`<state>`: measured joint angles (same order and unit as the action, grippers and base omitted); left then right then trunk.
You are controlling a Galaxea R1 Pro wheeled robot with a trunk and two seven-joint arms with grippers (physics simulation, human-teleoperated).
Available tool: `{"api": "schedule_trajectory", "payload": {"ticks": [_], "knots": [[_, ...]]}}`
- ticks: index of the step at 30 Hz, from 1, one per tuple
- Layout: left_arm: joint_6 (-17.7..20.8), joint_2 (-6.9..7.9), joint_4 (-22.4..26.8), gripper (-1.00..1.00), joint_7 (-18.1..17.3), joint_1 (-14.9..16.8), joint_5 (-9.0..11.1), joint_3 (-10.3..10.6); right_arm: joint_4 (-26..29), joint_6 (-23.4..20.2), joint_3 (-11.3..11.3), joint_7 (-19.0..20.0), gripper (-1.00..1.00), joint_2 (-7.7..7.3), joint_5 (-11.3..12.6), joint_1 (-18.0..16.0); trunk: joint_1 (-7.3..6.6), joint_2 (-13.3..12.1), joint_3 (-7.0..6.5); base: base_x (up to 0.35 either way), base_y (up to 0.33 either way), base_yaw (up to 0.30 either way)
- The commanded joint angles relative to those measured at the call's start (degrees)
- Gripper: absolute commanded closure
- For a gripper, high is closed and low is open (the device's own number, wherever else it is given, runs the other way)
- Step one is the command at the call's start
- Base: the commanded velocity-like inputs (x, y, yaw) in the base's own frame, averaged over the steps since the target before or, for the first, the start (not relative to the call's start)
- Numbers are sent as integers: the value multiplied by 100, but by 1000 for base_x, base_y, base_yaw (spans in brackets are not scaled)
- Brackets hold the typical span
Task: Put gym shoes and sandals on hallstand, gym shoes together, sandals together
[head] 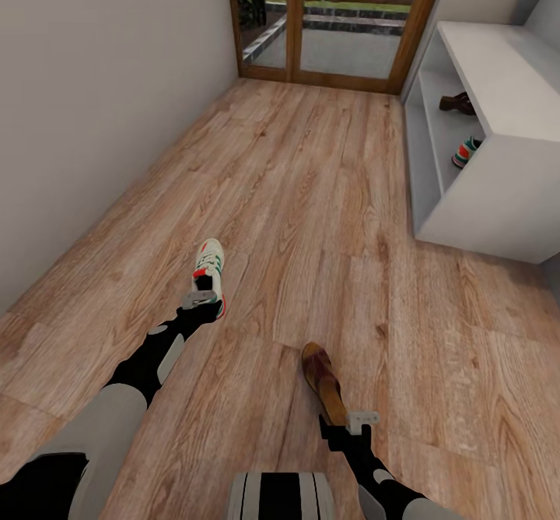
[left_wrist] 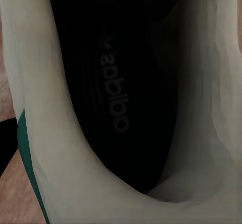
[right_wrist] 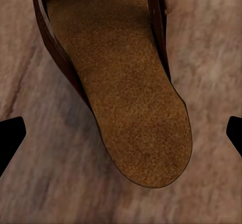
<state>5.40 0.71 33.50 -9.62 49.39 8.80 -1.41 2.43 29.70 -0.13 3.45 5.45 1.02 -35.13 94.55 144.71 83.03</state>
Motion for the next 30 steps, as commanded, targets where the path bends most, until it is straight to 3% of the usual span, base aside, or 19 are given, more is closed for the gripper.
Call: {"api": "schedule_trajectory", "payload": {"ticks": [1,15,30], "knots": [[49,-1,9,100,-31,0,60,-16,-6,18,-5,21,-100,0,13,-3,-1,1,3,5,-3,0],[49,-1,16,100,-31,-1,60,-17,-6,18,-5,28,-100,0,13,-3,-1,1,3,1,0,0],[49,-1,16,100,-31,0,60,-16,-6,18,-5,19,-100,0,13,-3,33,19,394,0,0,0]]}}
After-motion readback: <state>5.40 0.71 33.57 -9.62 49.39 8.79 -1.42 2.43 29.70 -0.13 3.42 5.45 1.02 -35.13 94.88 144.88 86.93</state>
